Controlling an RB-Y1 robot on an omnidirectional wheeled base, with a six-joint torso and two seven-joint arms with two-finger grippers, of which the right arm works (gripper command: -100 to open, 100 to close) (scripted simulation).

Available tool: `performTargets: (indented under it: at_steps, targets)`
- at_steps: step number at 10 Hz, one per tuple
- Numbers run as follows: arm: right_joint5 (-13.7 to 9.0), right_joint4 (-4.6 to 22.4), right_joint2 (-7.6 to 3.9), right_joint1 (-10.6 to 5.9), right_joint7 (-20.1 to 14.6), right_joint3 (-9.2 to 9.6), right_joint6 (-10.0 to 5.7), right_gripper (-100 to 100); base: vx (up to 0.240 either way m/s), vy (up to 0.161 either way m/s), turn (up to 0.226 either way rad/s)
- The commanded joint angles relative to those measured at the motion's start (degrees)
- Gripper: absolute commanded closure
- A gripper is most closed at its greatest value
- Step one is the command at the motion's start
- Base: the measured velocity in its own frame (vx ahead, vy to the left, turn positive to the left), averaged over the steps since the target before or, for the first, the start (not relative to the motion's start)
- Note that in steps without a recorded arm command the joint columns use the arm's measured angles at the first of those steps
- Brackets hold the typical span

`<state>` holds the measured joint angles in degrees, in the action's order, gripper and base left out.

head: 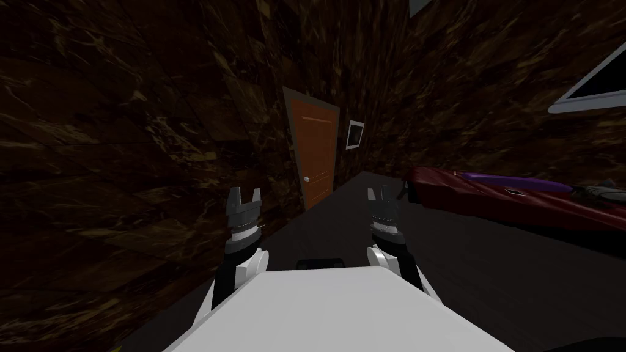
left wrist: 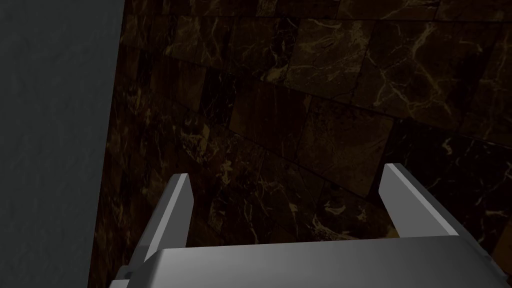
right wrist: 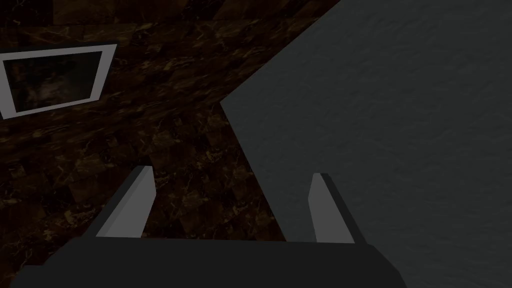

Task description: Pull the door open

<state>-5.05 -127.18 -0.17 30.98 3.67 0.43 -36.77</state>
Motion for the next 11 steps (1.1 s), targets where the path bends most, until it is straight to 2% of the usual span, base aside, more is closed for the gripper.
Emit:
performTargets:
  at_steps: [1,5,11]
  targets:
    - [-0.2,2.0,-0.62,-0.73,2.0,0.31,-0.25,-100,0.090,-0.082,0.149]
    - [-0.6,6.1,-1.74,-2.18,6.1,0.92,-0.74,-100,0.080,0.030,0.069]
    - [-1.4,13.0,-3.46,-4.68,13.0,1.98,-1.60,-100,0.077,-0.002,0.086]
